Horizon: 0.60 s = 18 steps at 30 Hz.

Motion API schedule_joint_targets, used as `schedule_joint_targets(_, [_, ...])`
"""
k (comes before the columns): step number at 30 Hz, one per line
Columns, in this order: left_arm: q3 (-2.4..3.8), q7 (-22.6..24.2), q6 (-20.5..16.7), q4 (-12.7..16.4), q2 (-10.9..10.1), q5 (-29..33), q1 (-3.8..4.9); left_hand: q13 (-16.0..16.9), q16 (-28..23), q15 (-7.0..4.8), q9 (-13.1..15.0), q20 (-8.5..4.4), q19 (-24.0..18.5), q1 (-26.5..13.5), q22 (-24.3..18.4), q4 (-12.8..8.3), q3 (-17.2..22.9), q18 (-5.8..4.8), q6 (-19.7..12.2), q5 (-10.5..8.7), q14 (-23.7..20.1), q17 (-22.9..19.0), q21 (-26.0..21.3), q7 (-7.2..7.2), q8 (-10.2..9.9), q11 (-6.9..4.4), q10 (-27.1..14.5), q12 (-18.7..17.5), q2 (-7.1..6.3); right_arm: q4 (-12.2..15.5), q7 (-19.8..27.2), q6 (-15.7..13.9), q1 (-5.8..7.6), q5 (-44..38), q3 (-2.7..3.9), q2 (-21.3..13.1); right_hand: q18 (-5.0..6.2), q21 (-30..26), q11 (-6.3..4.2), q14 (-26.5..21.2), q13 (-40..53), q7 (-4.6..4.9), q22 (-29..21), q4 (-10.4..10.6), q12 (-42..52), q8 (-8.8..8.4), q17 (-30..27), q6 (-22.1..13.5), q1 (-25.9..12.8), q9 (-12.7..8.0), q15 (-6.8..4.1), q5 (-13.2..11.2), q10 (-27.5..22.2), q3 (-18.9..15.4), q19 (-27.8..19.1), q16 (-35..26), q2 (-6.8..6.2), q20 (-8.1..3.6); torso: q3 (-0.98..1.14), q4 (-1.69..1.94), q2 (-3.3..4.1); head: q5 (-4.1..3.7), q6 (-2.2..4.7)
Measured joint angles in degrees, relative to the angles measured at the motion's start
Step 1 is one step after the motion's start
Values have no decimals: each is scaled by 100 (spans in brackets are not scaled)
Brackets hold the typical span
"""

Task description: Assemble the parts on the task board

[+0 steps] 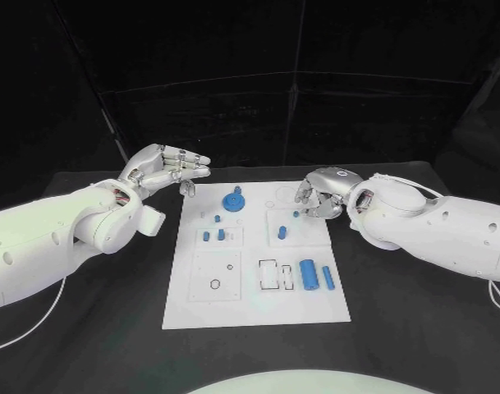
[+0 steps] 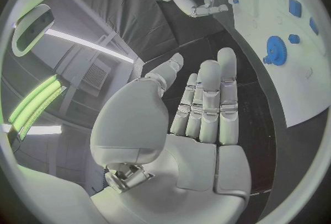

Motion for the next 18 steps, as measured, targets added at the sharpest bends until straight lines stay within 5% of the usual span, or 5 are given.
schedule_joint_targets(18, [-3, 243, 13, 264, -81, 698, -17, 5, -50, 20, -5, 0, 0, 34, -118, 17, -80, 0, 60, 0, -61, -42, -149, 20, 0, 22, 20, 35, 79, -213, -204, 278, -124, -289, 2, 283, 2, 484, -10, 0, 1, -27, 595, -107, -77, -66, 556, 140, 99, 30, 0, -253, 101, 350, 103, 701, 99, 42, -3, -10, 3, 45, -69])
